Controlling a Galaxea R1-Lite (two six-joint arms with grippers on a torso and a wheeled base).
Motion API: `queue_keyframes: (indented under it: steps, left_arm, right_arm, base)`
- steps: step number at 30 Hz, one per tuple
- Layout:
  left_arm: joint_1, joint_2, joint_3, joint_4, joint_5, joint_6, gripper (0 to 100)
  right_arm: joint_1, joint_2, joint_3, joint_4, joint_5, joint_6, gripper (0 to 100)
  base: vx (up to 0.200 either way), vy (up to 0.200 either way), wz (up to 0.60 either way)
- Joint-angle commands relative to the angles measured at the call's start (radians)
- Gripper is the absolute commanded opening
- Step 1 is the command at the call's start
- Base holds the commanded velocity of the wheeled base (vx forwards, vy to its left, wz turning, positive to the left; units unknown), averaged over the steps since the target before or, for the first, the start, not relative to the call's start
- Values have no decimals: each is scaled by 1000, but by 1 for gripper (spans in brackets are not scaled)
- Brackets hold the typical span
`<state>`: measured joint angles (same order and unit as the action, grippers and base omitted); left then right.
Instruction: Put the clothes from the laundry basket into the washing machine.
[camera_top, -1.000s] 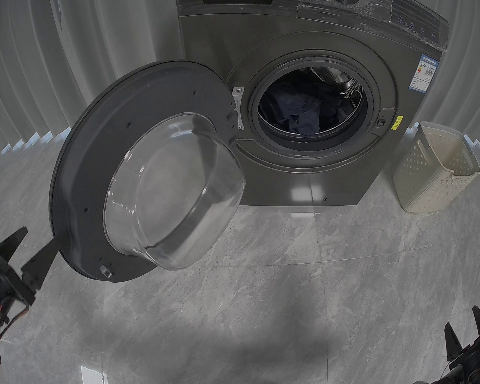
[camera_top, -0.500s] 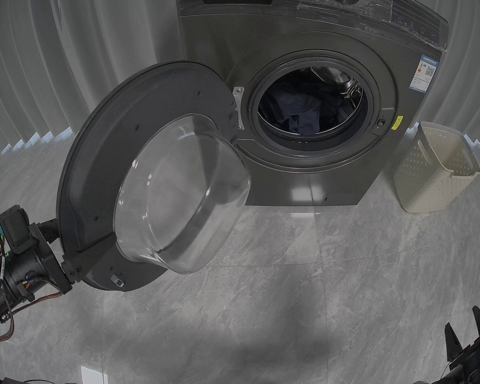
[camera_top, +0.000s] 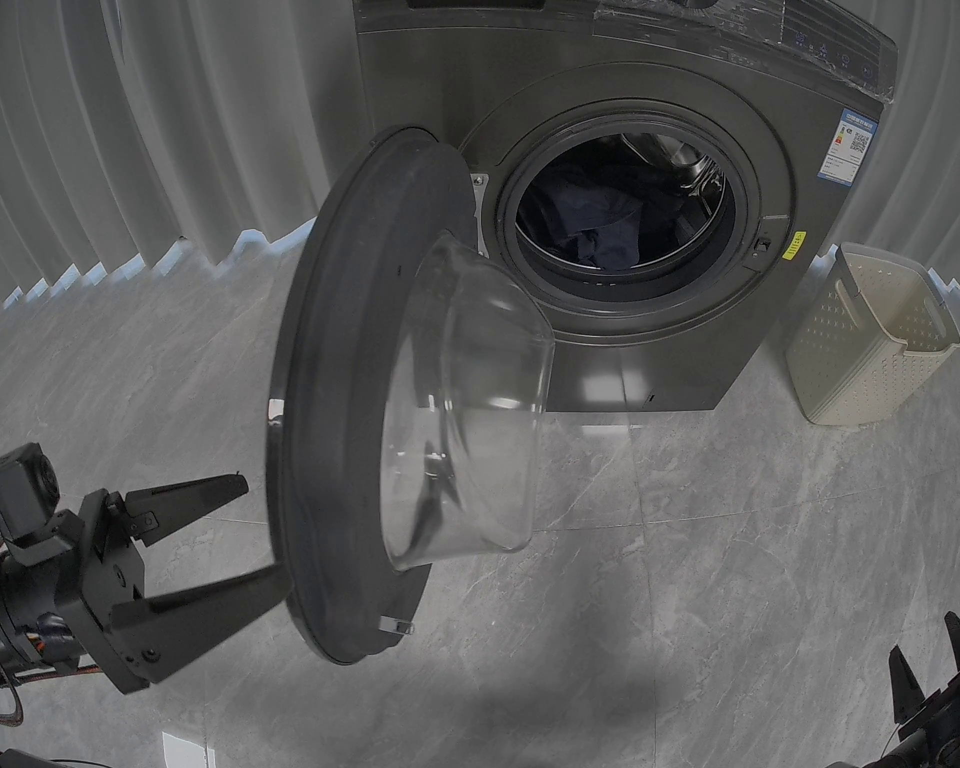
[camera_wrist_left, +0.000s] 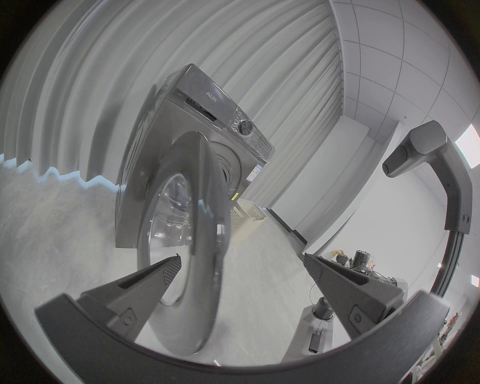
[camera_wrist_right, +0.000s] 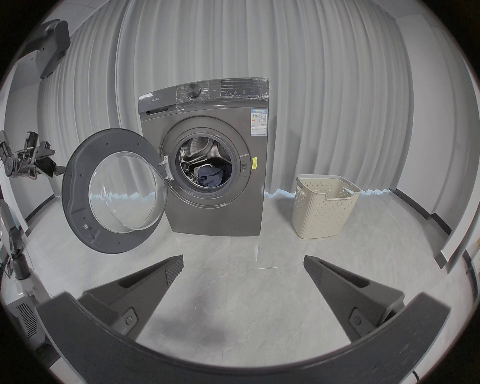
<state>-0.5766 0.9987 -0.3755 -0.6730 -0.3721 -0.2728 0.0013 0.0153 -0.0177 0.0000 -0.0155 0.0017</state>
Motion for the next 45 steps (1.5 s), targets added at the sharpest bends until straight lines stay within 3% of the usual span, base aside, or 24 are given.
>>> queue_keyframes:
  steps: [1,5,8,11,13,16,23,28,39,45]
  left_arm:
    - [29,-14,-6,-7,42,3,100]
    - [119,40,-42,-10,50,9,100]
    - [218,112,-71,-17,53,40,100]
    - [277,156,-80,-28,47,49,100]
    - [277,184,-83,-45,47,49,100]
    - [250,222,-92,-56,48,50,100]
    - [98,285,-169,-53,59,50,100]
    - [11,363,-221,-57,137,56,100]
    - [-20,558,-299,-181,139,55,100]
    - [-72,736,-451,-289,177,52,100]
  right_arm:
    - [0,-15,15,0,0,0,100]
    - [0,-15,15,0,0,0,100]
    - [0,-15,15,0,0,0,100]
    - [0,-15,15,0,0,0,100]
    - [0,-15,15,0,0,0,100]
    - [0,-15,15,0,0,0,100]
    - [-1,-15,15,0,0,0,100]
    - [-1,-15,15,0,0,0,100]
    - [-1,-15,15,0,0,0,100]
    - [-1,-15,15,0,0,1,100]
  base:
    - [0,0,0]
    - [0,0,0]
    - [0,0,0]
    - [0,0,0]
    - [0,0,0]
    - [0,0,0]
    - [0,0,0]
    - [0,0,0]
    - [0,0,0]
    - [0,0,0]
